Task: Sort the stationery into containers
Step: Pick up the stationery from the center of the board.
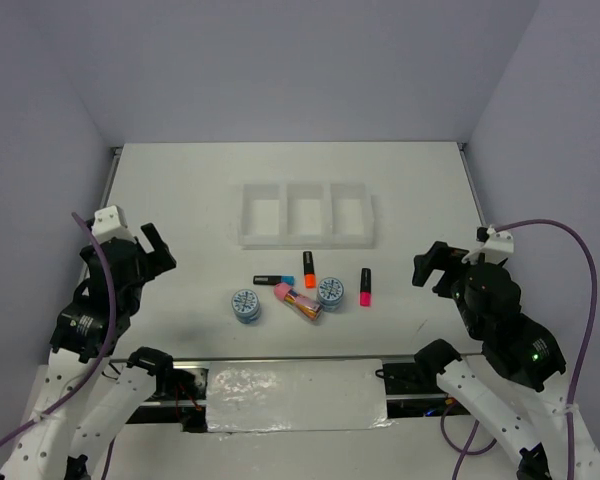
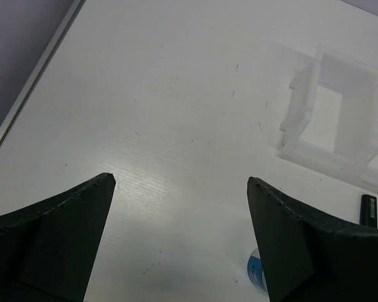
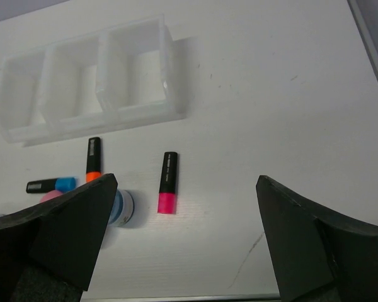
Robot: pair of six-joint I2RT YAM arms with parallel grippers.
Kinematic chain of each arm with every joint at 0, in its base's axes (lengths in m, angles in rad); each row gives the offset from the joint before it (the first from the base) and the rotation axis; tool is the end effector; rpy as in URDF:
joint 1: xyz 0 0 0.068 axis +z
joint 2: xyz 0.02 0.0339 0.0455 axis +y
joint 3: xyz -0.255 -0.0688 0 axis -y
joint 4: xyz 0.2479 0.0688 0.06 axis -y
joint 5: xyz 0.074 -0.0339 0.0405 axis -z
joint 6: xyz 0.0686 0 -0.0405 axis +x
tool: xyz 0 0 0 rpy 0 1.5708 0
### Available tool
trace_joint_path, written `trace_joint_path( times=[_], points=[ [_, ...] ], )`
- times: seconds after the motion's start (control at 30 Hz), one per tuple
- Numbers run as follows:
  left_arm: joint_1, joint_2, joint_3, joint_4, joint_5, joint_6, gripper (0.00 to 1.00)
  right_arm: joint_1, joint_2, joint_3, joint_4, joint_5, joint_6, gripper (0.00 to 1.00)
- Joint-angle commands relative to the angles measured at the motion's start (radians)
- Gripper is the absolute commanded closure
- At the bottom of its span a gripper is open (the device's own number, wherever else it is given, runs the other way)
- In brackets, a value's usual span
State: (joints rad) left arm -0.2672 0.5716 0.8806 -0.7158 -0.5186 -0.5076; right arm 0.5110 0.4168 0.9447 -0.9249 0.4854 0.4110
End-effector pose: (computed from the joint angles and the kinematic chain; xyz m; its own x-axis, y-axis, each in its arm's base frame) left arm 0.1499 -0.0058 0.3311 -0.2316 -0.3743 -0.8979 -0.3688 0.8879 -0.2750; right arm 0.0985 0.0185 0.3414 -0.3321 0.2190 -0.9175 0.0823 0.9757 0.2031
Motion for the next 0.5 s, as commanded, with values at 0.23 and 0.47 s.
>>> trace_joint_path(
  times=[0.23, 0.47],
  points=[
    [-0.006, 0.028, 0.026, 0.002, -0.063, -0.066, 0.01, 0.006, -0.052, 0.017, 0.049, 0.009, -0.032, 0.00],
    [-0.006, 0.125, 0.090, -0.031, 0.107, -0.147, 0.01, 0.004, -0.006, 0.016, 0.057, -0.053, -0.038, 0.00]
  ],
)
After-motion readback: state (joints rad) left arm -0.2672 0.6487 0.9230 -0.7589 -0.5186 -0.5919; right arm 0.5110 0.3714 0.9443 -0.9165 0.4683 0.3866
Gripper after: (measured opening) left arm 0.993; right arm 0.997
